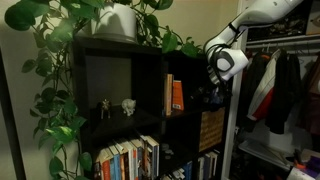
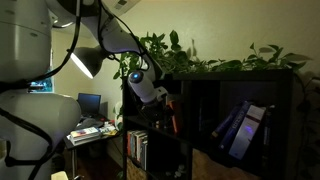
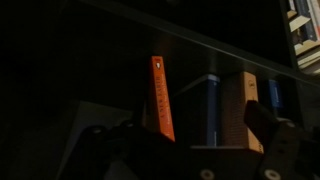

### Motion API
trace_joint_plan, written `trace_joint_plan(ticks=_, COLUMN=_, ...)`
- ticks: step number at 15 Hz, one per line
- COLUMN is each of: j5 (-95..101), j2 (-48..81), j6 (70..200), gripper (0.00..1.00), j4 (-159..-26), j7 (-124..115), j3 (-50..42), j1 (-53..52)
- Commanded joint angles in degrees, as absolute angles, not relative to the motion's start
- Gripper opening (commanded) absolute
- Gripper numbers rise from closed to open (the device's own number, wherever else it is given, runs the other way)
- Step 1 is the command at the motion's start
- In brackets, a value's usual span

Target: Pick the orange book and put it in the center cabinet

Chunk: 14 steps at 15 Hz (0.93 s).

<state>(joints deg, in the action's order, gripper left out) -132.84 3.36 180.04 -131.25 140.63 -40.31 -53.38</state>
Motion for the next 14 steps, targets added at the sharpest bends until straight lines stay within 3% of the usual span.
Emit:
trace_joint_plan(ticks=1, j5=-125.1, j2=-9.4, j6=185.7, gripper=1.0, j4=-140.0, j7=138.0, j3=-39.2, j1=-53.9)
trace_joint_plan(ticks=10, j5=-122.1, j2=-26.1, j6=200.7, gripper=1.0, j4=-151.3, j7=137.0, j3=-50.7, j1=-68.8)
trace_joint_plan(ticks=11, j5=-121.5, j2=-19.3, j6=195.5, gripper=1.0, j4=-149.7, j7=134.4, j3=-46.9, j1=-64.4)
trace_joint_plan(ticks=14, j5=-121.5, j2=-22.4, j6=197.5, gripper=1.0, j4=-150.6, j7=134.8, j3=-49.7, j1=-67.3)
